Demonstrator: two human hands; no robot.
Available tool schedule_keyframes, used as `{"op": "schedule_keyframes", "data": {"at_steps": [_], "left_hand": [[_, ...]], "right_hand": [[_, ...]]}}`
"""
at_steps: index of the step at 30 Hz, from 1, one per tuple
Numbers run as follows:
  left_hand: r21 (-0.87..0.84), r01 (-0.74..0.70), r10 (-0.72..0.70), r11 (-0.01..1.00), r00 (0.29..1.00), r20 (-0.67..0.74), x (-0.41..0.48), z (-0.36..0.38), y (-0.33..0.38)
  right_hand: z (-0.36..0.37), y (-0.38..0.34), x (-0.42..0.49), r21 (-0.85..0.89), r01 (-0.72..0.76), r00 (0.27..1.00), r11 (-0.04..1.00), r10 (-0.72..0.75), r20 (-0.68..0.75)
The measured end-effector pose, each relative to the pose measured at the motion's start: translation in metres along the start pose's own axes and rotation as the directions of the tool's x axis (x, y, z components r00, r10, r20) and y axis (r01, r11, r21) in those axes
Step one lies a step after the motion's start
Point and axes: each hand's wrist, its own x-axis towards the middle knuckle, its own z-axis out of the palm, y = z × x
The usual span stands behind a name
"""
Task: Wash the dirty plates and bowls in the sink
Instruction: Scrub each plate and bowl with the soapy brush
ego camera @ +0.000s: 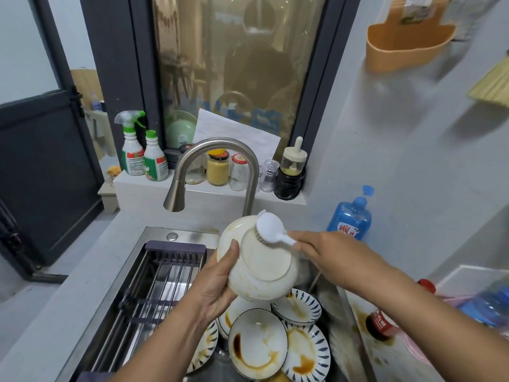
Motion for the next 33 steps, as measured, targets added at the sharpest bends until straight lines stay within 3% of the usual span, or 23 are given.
{"op": "schedule_keyframes", "data": {"at_steps": [4, 6, 8, 10, 12, 15, 16, 19, 21, 23, 24, 26, 28, 30, 33], "left_hand": [[0.073, -0.029, 0.029, 0.997, 1.0, 0.005, -0.002, 0.001, 0.011], [0.266, -0.088, 0.088, 0.96, 0.996, 0.013, -0.005, 0.006, 0.016], [0.516, -0.163, 0.144, 0.841, 0.987, 0.076, -0.008, 0.009, 0.019], [0.742, -0.258, 0.16, 0.619, 0.966, 0.202, -0.012, 0.013, 0.018], [0.83, -0.395, 0.123, 0.395, 0.918, 0.378, -0.016, 0.019, 0.012], [0.743, -0.643, 0.106, -0.186, 0.739, 0.666, -0.009, 0.006, -0.003], [0.679, -0.659, 0.074, -0.323, 0.698, 0.712, -0.005, -0.003, -0.007], [0.645, -0.6, 0.04, -0.474, 0.717, 0.696, 0.002, -0.028, -0.019], [0.769, -0.511, 0.108, -0.385, 0.802, 0.587, -0.004, -0.035, -0.029], [0.949, -0.303, 0.246, -0.083, 0.917, 0.314, -0.014, -0.039, -0.04], [0.978, -0.193, 0.322, 0.073, 0.933, 0.16, -0.017, -0.042, -0.047], [0.952, 0.007, 0.432, 0.306, 0.89, -0.146, -0.016, -0.052, -0.065], [0.764, 0.164, 0.29, 0.624, 0.86, -0.421, -0.012, -0.052, -0.076], [0.436, 0.236, 0.028, 0.868, 0.855, -0.517, -0.004, -0.05, -0.088], [0.29, 0.26, -0.071, 0.921, 0.845, -0.529, 0.004, -0.045, -0.101]], "right_hand": [[0.007, 0.01, 0.006, 0.429, -0.096, 0.981, 0.898, 0.158, -0.11], [0.008, 0.012, 0.01, 0.584, -0.183, 0.957, 0.79, 0.279, -0.078], [0.01, 0.013, 0.016, 0.72, -0.256, 0.931, 0.645, 0.366, 0.003], [0.014, 0.013, 0.022, 0.807, -0.328, 0.901, 0.492, 0.418, 0.112], [0.023, 0.015, 0.026, 0.828, -0.392, 0.883, 0.401, 0.417, 0.216], [0.049, 0.027, 0.032, 0.83, -0.453, 0.865, 0.325, 0.385, 0.321], [0.059, 0.031, 0.033, 0.835, -0.472, 0.855, 0.284, 0.378, 0.355], [0.086, 0.035, 0.035, 0.852, -0.501, 0.822, 0.154, 0.392, 0.413], [0.105, 0.037, 0.035, 0.862, -0.493, 0.81, 0.118, 0.422, 0.406], [0.125, 0.041, 0.035, 0.871, -0.481, 0.801, 0.102, 0.455, 0.39], [0.135, 0.044, 0.036, 0.877, -0.473, 0.794, 0.085, 0.473, 0.382], [0.153, 0.05, 0.037, 0.888, -0.457, 0.781, 0.045, 0.498, 0.377], [0.165, 0.052, 0.038, 0.902, -0.432, 0.785, 0.016, 0.499, 0.368], [0.179, 0.054, 0.04, 0.908, -0.419, 0.794, -0.008, 0.483, 0.37], [0.201, 0.058, 0.046, 0.898, -0.44, 0.795, 0.004, 0.467, 0.387]]}}
